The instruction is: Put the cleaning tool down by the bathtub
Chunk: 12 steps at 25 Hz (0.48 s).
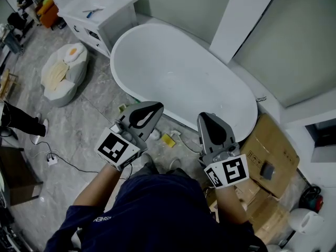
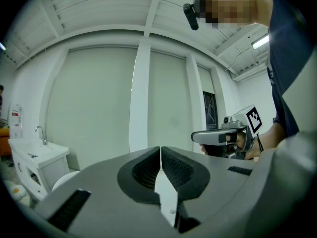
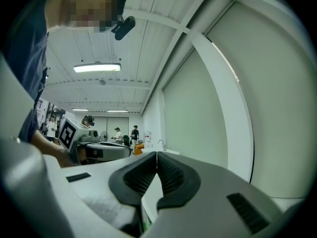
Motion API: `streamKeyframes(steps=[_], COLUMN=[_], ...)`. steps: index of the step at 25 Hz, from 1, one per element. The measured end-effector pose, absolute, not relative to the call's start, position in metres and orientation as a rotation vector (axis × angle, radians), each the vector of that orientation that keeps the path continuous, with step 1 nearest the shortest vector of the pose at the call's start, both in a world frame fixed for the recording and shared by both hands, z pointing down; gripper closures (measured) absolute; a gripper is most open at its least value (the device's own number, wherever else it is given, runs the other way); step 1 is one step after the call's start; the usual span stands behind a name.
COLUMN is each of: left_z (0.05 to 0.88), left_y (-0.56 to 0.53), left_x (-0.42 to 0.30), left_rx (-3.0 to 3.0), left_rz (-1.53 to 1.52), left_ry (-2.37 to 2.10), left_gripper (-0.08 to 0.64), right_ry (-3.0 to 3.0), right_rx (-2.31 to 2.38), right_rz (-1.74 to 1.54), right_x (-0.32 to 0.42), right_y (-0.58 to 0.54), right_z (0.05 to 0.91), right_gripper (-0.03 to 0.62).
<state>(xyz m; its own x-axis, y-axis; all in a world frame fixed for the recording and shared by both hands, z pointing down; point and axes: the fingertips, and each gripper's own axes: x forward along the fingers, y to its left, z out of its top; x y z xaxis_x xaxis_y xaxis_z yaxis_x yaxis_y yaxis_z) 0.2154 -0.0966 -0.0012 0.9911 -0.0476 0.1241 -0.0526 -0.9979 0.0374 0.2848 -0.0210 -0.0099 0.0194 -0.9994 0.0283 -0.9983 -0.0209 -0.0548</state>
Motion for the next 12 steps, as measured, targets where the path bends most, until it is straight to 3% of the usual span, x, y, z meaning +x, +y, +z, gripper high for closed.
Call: streamKeyframes(steps=[12], left_z=[0.002], left_y=[-0.079], left_x=[0.227], left_rx=[3.098], left_rz=[0.202], left_ry=[-0.047], left_gripper=[0.526], right_ry=[2.187], right_rx=[-2.219], right_rz=[-0.101], right_x=[0.292], right_y=[-0.006], right_z=[-0.010], right_gripper=[0.589])
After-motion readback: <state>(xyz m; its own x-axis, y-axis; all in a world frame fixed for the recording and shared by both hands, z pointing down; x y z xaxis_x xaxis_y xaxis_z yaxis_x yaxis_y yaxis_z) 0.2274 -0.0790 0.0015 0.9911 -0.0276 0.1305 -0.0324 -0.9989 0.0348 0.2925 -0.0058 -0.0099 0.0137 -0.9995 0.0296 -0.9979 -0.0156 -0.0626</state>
